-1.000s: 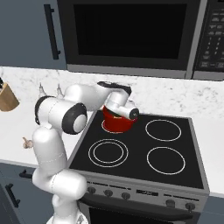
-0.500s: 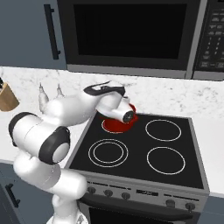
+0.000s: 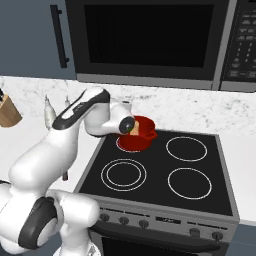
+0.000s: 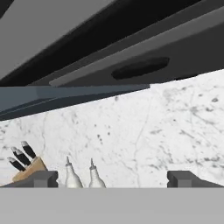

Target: Put the garlic and squash in the pot. Retrieve the spatula and lightly stir the vegetables in the pot.

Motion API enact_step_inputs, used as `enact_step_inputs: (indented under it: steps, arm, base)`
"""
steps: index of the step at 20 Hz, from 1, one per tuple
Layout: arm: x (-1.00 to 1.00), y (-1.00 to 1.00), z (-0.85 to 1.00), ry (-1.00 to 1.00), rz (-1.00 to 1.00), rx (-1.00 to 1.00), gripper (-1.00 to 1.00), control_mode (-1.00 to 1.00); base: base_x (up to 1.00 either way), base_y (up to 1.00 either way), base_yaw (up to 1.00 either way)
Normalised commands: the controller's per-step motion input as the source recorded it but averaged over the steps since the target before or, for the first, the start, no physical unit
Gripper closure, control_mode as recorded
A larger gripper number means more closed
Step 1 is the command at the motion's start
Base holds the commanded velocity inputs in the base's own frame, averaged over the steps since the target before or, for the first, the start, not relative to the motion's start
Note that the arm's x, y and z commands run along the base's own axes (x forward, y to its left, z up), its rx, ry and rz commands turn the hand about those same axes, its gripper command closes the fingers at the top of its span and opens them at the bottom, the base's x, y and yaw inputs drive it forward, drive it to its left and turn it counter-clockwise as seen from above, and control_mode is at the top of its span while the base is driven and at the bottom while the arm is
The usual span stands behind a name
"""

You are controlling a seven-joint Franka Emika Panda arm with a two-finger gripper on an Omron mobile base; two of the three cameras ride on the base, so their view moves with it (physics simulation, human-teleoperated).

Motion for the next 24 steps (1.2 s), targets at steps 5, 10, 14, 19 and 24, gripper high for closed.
enact_step_inputs:
  steps: [5,10,14,19,24]
  arm:
    - [-0.74,0.69,0.24,0.27,0.0,-0.06,-1.0,-1.0]
    - [-0.72,0.68,0.03,0.31,0.0,-0.07,-1.0,-1.0]
    - [-0.66,0.7,0.0,0.32,0.0,-0.13,-1.0,-1.0]
    - [-0.41,0.67,0.0,0.39,0.0,-0.17,-1.0,-1.0]
    - [-0.2,0.7,-0.17,0.44,0.0,-0.23,-1.0,-1.0]
  base:
    - [0.0,0.0,0.0]
    - [0.0,0.0,0.0]
    - [0.0,0.0,0.0]
    - [0.0,0.0,0.0]
    - [0.0,0.0,0.0]
